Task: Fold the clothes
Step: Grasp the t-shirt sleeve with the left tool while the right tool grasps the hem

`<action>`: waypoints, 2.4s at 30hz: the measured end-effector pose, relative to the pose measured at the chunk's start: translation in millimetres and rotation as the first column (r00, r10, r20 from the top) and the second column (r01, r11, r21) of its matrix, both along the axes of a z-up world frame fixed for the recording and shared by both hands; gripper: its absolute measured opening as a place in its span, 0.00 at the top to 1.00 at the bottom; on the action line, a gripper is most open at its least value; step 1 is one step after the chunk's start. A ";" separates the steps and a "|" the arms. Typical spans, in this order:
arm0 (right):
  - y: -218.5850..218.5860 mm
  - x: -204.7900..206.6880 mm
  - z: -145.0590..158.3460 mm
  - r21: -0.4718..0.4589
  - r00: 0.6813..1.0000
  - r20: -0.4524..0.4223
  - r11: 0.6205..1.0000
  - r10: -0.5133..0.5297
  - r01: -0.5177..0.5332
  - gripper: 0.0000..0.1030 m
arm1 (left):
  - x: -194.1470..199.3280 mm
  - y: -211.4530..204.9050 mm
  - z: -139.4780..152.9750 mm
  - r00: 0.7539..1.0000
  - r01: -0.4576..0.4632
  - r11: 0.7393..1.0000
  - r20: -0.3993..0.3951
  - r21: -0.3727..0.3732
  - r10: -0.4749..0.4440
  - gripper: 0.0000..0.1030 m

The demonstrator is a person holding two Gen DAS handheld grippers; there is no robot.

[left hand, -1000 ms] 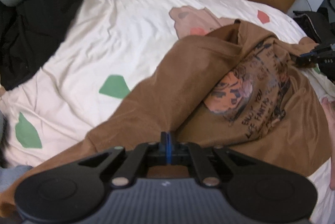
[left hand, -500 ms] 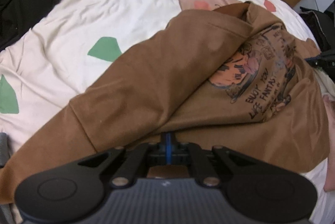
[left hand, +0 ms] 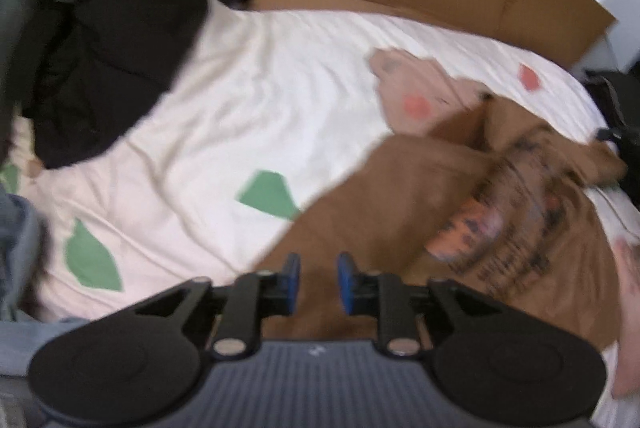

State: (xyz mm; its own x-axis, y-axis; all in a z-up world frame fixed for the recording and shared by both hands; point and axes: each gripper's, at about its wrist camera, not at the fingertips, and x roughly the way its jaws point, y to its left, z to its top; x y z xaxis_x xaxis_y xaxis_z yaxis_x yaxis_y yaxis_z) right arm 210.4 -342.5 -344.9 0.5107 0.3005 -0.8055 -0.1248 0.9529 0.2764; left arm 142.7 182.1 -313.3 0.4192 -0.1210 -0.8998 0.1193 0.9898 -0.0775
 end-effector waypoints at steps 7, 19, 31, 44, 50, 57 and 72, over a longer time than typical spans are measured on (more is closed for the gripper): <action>-31.6 14.8 -6.6 -0.022 0.994 0.024 0.994 -0.110 0.110 0.53 | 39.8 -23.4 18.0 0.998 0.041 0.999 0.057 0.000 -0.041 0.71; -34.2 10.2 -36.0 -0.026 0.992 -0.085 0.995 -0.096 0.094 0.51 | 116.8 -124.4 16.9 0.955 0.277 0.961 0.107 0.003 -0.276 0.49; -31.1 5.9 -32.0 -0.053 0.994 -0.089 0.997 -0.067 0.062 0.98 | 156.0 -220.7 5.4 0.912 0.405 0.913 0.096 -0.041 -0.400 0.38; -36.9 -3.5 -6.2 -0.025 0.997 -0.010 0.997 -0.071 0.071 1.00 | 159.6 -307.1 -22.3 0.845 0.535 0.839 0.087 -0.096 -0.528 0.32; -35.4 -10.0 -0.9 -0.019 0.998 0.005 0.998 -0.062 0.062 1.00 | 163.5 -327.4 -39.6 0.809 0.586 0.810 0.073 -0.024 -0.584 0.32; -35.3 -17.9 -1.2 -0.012 0.999 0.006 0.999 -0.048 0.048 1.00 | 170.0 -333.9 -47.4 0.772 0.635 0.773 0.052 0.001 -0.634 0.38; -28.0 -40.3 -3.0 -0.002 1.000 0.004 1.000 -0.010 0.010 1.00 | 166.4 -364.0 -58.6 0.601 0.795 0.600 -0.025 -0.082 -0.799 0.68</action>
State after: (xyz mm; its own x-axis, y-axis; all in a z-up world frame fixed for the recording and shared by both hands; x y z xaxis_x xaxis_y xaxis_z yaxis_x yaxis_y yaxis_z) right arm 170.1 -370.5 -348.0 0.5167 0.2944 -0.8040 -0.1167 0.9545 0.2744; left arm 309.2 -181.9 -371.9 0.0831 -0.4346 -0.8968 0.8528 0.4966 -0.1616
